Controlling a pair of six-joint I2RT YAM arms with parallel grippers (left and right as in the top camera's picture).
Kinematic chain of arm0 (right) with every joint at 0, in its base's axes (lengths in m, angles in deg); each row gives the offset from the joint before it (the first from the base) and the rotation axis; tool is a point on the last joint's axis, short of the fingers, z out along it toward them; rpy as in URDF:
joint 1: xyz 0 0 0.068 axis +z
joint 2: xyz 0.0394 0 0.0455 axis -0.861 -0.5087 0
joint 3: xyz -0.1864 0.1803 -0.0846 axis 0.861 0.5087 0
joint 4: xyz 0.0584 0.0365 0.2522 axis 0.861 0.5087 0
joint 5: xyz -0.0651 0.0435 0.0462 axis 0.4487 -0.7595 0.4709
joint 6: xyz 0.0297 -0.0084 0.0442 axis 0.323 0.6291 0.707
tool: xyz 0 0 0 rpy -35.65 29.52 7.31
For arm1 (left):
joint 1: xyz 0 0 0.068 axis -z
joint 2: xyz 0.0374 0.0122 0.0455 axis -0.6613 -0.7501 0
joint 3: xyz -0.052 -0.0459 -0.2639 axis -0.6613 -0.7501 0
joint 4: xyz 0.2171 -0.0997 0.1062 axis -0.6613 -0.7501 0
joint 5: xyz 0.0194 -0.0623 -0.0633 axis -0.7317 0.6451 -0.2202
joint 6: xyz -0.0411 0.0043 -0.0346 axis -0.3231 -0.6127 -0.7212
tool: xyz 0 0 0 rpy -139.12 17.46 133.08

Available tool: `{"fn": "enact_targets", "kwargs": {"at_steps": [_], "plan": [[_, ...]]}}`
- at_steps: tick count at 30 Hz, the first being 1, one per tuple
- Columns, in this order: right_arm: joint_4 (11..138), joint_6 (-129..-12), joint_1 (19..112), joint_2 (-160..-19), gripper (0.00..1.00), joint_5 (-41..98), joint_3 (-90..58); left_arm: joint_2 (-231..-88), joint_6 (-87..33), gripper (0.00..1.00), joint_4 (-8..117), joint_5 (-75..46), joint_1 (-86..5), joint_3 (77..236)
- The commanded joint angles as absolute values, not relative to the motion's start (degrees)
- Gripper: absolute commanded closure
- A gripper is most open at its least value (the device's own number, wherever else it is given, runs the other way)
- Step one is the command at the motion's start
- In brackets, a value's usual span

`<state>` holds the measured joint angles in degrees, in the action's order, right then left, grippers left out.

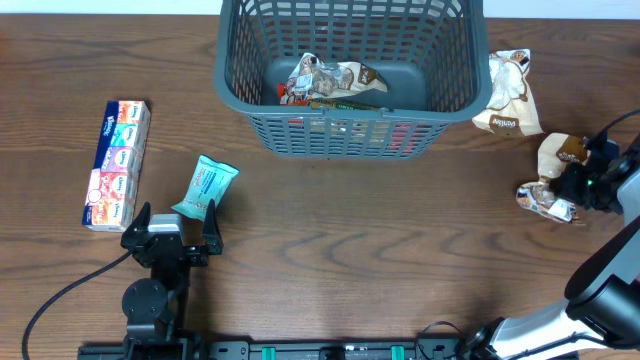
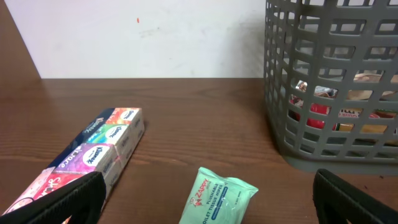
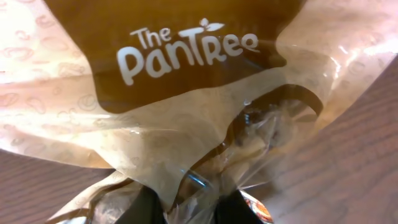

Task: Pack container
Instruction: 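Lower and close the right gripper on the pouch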

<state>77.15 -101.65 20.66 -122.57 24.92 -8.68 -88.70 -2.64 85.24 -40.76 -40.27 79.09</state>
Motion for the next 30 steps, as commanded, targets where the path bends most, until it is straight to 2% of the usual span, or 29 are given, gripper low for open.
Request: {"fn": "enact_targets", "kwargs": {"at_steps": [1,10,18,21,23,24,26,30], "plan": [[76.9,-101.3,20.7,-121.2,0.65,27.2,-8.0,-88.3,-2.9,0.01,84.5,-39.8,-40.4,77.3],[75.5,-100.1,20.7,-122.4,0.35,31.0,-7.9,-88.3,-2.9,0.01,84.5,-39.8,-40.4,77.3],[75.1,-98.6,20.8,-127.9,0.27,30.9,-7.9,-88.3,-2.9,0.01,84.5,-39.8,-40.4,77.3],[74.4,-98.3,20.8,-130.4,0.17,30.9,-7.9,-88.3,-2.9,0.01,84.5,-39.8,-40.4,77.3],[74.0,-98.3,20.8,-131.8,0.14,30.9,-7.9,-88.3,-2.9,0.01,84.5,-39.8,-40.4,77.3],[73.8,-98.2,20.8,-132.4,0.16,30.7,-7.9,-88.3,-2.9,0.01,84.5,-39.8,-40.4,77.3],[73.7,-98.1,20.8,-133.3,0.28,30.7,-7.9,-88.3,-2.9,0.01,84.5,-39.8,-40.4,77.3],[73.3,-97.5,20.8,-133.4,0.63,30.7,-7.9,-88.3,-2.9,0.01,84.5,-39.8,-40.4,77.3]]}}
